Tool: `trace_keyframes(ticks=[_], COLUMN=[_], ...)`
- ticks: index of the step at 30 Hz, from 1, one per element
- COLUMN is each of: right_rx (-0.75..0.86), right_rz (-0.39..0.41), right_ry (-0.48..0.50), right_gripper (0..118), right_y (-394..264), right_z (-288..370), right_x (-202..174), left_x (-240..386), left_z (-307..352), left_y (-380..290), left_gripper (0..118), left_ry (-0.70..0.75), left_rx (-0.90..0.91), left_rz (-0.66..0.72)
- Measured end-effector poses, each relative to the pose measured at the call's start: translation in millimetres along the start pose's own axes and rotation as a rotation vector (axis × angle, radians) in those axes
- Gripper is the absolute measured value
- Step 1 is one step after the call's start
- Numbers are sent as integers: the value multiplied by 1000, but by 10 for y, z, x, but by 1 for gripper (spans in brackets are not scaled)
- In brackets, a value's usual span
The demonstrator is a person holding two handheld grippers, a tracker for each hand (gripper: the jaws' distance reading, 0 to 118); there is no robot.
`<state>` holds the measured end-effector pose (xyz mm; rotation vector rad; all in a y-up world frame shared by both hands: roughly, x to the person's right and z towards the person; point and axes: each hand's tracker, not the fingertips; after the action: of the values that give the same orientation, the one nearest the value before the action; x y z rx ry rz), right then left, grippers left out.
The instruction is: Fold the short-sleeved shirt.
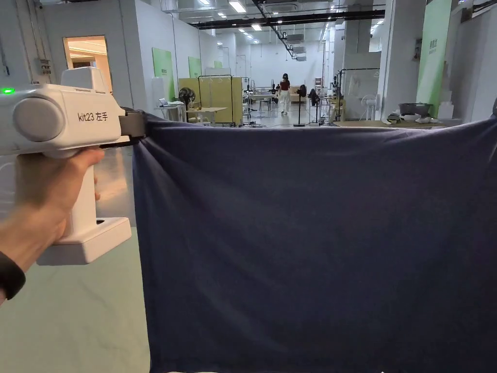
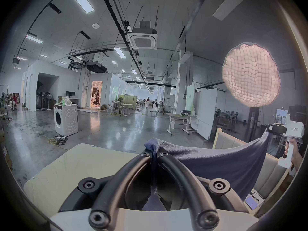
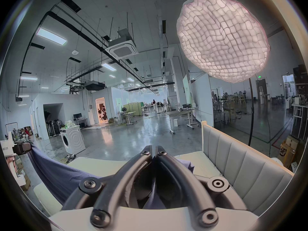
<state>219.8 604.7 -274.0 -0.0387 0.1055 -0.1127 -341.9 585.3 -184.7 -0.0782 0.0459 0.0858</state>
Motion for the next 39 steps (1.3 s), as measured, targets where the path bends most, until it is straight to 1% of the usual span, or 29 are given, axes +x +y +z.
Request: trace_keyframes(ticks=[3, 4, 6, 8, 12, 15, 16, 17, 18, 19, 20, 21, 22, 23, 24, 25, 26, 27, 28, 29, 30, 31, 32, 33, 34, 36, 37, 38, 39], right_rx=[4, 0, 5, 7, 25, 9, -8, 26, 6, 48, 57, 32, 47, 33, 2, 43, 40, 34, 51, 24, 30, -4, 9, 28, -8, -28, -44, -55, -70], right_rz=[2, 4, 12, 30, 109, 77, 45, 79, 81, 146, 183, 153, 161, 151, 112, 143, 171, 173, 225, 198, 209, 180, 180, 209, 196, 211, 206, 198, 158], right_ry=[-17, 8, -9, -25, -62, -66, -75, -61, -79, -91, -95, -104, -104, -106, -114, -109, -109, -116, -125, -135, -128, -128, -128, -104, -105, -98, -100, -94, -82], right_gripper=[2, 2, 2, 2, 2, 2, 2, 2, 2, 2, 2, 2, 2, 2, 2, 2, 2, 2, 2, 2, 2, 2, 2, 2, 2, 2, 2, 2, 2], right_y=[-22, -32, -31, -16, 30, 66, 62, 97, 108, 155, 208, 216, 247, 268, 248, 269, 279, 252, 243, 193, 148, 87, 25, -36, -139, -343, -453, -552, -689], right_z=[-162, -227, -355, -405, -634, -840, -905, -952, -1007, -1043, -1142, -1196, -1243, -1296, -1290, -1299, -1337, -1374, -1407, -1440, -1467, -1482, -1551, -1574, -1596, -1672, -1694, -1698, -1683], right_x=[-13, -30, -43, -49, -155, -208, -207, -226, -255, -293, -294, -300, -312, -322, -355, -398, -439, -472, -509, -525, -542, -543, -522, -531, -525, -488, -467, -442, -404], left_x=[-43, -56, -50, -68, -65, -93, -109, -111, -113, -95, -94, -99, -104, -101, -109, -116, -114, -143, -156, -163, -179, -195, -214, -227, -240, -230, -248, -271, -280], left_z=[-207, -285, -436, -550, -983, -1244, -1309, -1347, -1382, -1374, -1408, -1452, -1500, -1516, -1546, -1574, -1606, -1668, -1709, -1737, -1766, -1814, -1843, -1857, -1872, -1821, -1830, -1841, -1814], left_y=[-46, -53, -53, -16, -16, 9, 17, 23, 33, 32, 40, 54, 62, 86, 102, 101, 100, 83, 70, 45, -8, -46, -111, -191, -273, -515, -620, -715, -836], left_gripper=[4, 4, 4, 4, 4, 4, 4, 4, 4, 4, 4, 4, 4, 4, 4, 4, 4, 4, 4, 4, 4, 4, 4, 4, 4, 4, 4, 4, 4], left_ry=[0, -1, -2, -8, 7, 21, 26, 28, 29, 35, 39, 41, 47, 55, 62, 68, 74, 78, 79, 82, 84, 85, 83, 79, 71, 73, 74, 73, 67], left_rx=[-10, -14, -25, -51, -75, -91, -90, -88, -85, -86, -86, -90, -87, -89, -93, -87, -88, -87, -88, -89, -88, -92, -98, -104, -119, -142, -158, -180, -194], left_rz=[27, 35, 35, 29, 1, -9, -7, -9, -12, -19, -29, -39, -46, -44, -37, -32, -35, -33, -30, -30, -28, -26, -26, -32, -48, -72, -71, -52, -34])
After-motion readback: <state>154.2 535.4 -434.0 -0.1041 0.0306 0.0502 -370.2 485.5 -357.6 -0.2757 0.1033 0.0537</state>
